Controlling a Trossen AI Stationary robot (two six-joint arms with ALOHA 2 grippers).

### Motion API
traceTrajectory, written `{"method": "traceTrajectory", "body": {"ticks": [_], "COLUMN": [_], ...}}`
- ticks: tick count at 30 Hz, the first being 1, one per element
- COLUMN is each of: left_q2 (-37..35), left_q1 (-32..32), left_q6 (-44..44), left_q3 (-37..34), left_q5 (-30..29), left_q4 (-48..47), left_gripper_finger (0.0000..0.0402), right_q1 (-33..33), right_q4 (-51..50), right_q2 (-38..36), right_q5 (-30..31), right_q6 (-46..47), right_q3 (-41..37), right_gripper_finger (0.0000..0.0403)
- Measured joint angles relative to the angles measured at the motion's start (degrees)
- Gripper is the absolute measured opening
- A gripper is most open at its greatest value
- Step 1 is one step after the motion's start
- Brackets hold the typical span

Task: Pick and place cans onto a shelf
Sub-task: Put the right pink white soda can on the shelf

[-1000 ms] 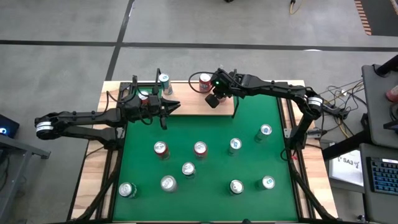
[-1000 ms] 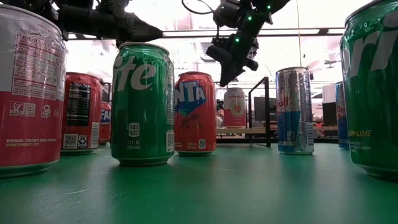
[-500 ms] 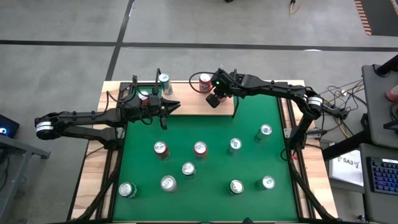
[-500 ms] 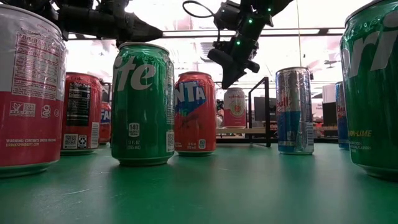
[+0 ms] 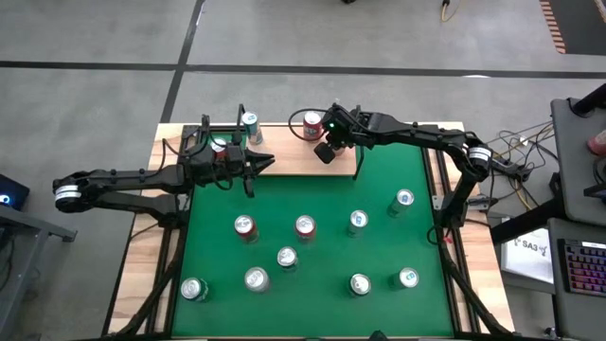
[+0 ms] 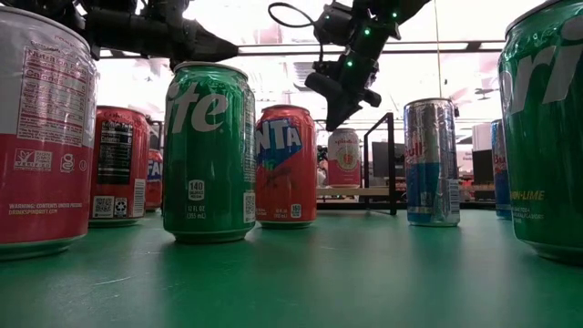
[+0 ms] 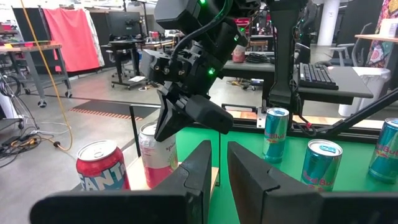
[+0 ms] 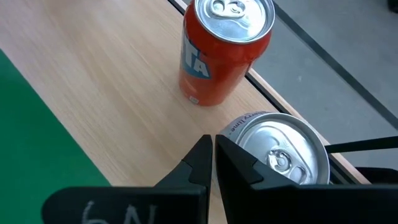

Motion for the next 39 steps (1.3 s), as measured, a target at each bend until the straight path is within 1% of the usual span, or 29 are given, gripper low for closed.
{"method": "traceTrajectory", "body": {"ticks": [16,19,39], "left_q2": [0.0,0.0,0.0], "left_q1": [0.0,0.0,0.0], "left_q6": [0.01,0.01,0.01], "left_q3": [-0.03,-0.03,-0.03], "left_q5": [0.0,0.0,0.0], "left_q4": [-0.04,-0.04,-0.22], "left_gripper_finger": [0.0036,0.0036,0.0036], "right_q1": [-0.15,-0.15,-0.15], "right_q4": [-1.25,-1.31,-2.09], "right_q2": [0.0,0.0,0.02], "right_q5": [0.5,1.44,1.51], "right_q6": [0.04,0.0,0.58], "right_q3": [0.0,0.0,0.0], "right_gripper_finger": [0.0012,0.0012,0.0012]}}
